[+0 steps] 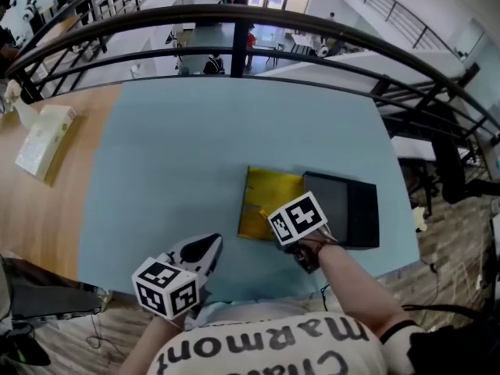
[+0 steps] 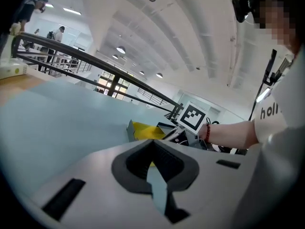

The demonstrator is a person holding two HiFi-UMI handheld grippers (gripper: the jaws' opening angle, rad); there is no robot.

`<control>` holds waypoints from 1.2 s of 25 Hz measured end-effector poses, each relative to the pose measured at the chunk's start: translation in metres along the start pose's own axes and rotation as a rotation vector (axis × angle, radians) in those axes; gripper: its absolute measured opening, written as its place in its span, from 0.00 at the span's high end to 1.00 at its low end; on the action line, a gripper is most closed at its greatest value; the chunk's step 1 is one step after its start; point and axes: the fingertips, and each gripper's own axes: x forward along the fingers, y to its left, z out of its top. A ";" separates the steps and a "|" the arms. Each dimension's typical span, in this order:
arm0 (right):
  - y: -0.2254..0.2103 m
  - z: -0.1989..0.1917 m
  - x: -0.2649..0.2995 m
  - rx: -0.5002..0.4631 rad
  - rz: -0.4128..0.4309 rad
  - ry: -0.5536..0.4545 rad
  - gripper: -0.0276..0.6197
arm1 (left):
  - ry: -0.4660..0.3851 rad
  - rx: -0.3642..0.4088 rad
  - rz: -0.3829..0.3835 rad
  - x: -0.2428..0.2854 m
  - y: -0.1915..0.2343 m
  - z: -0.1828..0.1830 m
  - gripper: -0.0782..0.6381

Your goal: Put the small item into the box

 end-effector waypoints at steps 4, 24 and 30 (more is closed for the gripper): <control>-0.004 0.008 -0.014 0.070 0.059 -0.120 0.84 | -0.026 -0.013 0.060 -0.002 -0.017 -0.005 0.89; -0.007 -0.022 -0.183 0.107 0.513 -0.662 0.88 | -0.208 -0.018 0.283 -0.012 -0.144 -0.038 0.89; -0.054 -0.087 -0.187 0.063 0.398 -0.615 0.88 | -0.226 -0.080 0.333 -0.017 -0.166 -0.074 0.89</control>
